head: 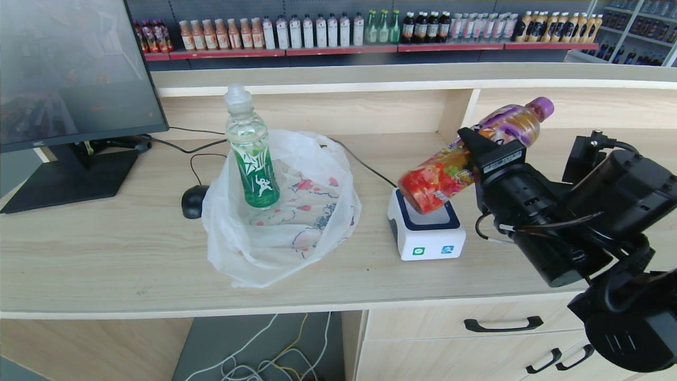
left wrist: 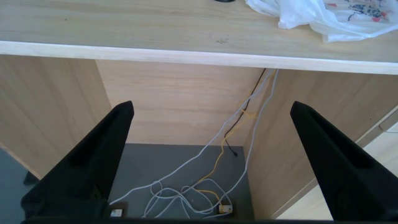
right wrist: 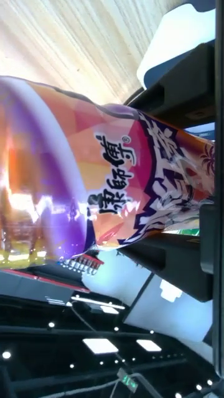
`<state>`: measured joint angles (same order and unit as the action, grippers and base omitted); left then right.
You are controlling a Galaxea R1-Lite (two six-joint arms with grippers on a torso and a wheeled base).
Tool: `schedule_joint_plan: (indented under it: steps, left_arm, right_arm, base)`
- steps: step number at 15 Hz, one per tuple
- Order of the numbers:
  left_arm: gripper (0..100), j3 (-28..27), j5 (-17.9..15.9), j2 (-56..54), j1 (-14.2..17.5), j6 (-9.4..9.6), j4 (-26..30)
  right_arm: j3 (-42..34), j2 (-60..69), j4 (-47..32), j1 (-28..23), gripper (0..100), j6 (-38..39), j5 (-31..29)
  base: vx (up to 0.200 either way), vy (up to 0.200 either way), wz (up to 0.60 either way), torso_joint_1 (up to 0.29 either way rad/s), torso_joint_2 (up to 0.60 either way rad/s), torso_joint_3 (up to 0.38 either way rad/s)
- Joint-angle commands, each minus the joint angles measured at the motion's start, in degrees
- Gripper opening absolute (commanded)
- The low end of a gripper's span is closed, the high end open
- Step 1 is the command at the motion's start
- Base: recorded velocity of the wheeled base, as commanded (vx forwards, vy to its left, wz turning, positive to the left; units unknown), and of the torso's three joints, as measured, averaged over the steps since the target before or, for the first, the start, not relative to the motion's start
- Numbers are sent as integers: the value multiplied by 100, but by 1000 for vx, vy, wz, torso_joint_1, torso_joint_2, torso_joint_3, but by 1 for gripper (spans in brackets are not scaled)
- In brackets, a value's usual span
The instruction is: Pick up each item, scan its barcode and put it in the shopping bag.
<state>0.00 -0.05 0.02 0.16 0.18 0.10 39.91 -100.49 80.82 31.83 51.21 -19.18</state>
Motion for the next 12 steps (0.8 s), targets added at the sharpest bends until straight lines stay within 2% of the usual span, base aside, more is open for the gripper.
schedule_joint_plan:
  steps: [1, 2, 5, 9, 11, 12]
  left_arm:
    - [100, 0, 5, -2, 2, -1, -1]
    - [100, 0, 5, -2, 2, -1, -1]
    - [100, 0, 5, -2, 2, -1, -1]
    - [100, 0, 5, -2, 2, 8, -1]
    - [100, 0, -4, -2, 2, 8, -1]
    - [100, 0, -4, -2, -7, 43, -1]
  right_arm:
    - [-142, 196, -40, 245, 0, -604, 2]
    - [-300, 363, -40, 421, 0, -1263, 2]
    - [-713, 644, -40, 1185, 0, -2599, 2]
    - [-933, 644, 4, 1220, 0, -4207, 37]
    - [-959, 688, 135, 1229, 0, -4726, 46]
    - [-1196, 829, 267, 1220, 0, -5297, 37]
  base:
    - [0, 0, 0, 0, 0, 0]
    - [0, 0, 0, 0, 0, 0]
    - [0, 0, 0, 0, 0, 0]
    - [0, 0, 0, 0, 0, 0]
    - [0, 0, 0, 0, 0, 0]
    - [0, 0, 0, 0, 0, 0]
